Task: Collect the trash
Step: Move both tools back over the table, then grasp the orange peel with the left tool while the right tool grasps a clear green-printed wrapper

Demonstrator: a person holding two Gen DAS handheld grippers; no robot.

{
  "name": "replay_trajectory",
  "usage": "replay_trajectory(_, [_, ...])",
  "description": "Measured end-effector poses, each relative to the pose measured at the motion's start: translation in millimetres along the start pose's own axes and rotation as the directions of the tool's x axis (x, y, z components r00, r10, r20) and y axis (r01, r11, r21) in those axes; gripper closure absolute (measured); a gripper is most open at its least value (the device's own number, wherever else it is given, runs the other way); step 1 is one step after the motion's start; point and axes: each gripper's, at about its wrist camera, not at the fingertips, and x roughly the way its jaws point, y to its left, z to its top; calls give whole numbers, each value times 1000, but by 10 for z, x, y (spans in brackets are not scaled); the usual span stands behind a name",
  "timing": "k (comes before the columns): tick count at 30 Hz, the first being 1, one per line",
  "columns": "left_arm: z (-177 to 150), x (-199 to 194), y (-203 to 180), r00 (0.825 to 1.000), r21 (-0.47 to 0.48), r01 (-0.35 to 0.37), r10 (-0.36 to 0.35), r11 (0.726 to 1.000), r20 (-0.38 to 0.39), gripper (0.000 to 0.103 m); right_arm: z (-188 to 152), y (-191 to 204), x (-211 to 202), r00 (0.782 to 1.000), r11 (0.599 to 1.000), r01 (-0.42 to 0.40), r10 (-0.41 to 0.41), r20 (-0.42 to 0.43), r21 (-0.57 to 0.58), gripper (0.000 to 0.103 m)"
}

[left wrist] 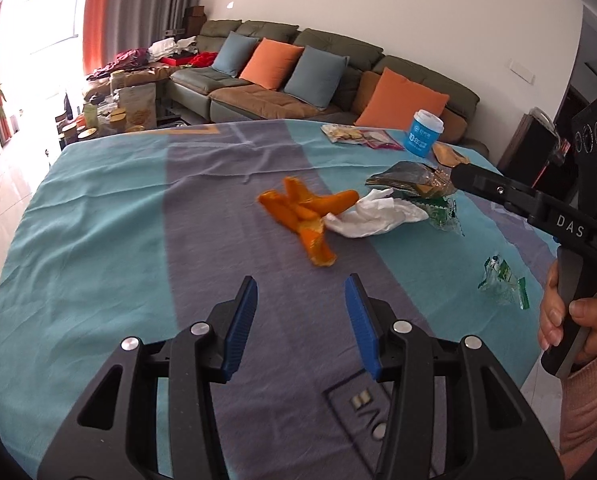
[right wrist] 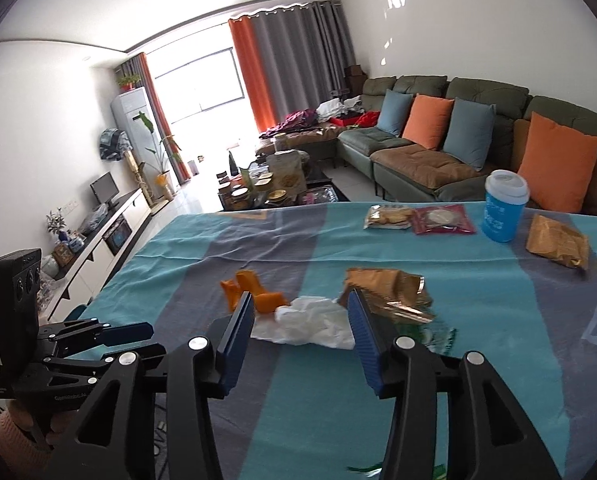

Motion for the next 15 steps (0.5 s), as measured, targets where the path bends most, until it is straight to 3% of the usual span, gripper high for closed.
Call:
replay_trajectory(8, [186, 361, -156, 998, 22, -21, 22, 1000, -53, 59, 39, -301, 35, 996, 995, 91, -91, -6, -35, 50])
replay_trajectory(15, [224, 594, -86, 993, -5, -20, 19, 1000, -113, 62, 8, -263, 128, 994, 990, 94, -99, -42, -106, 48])
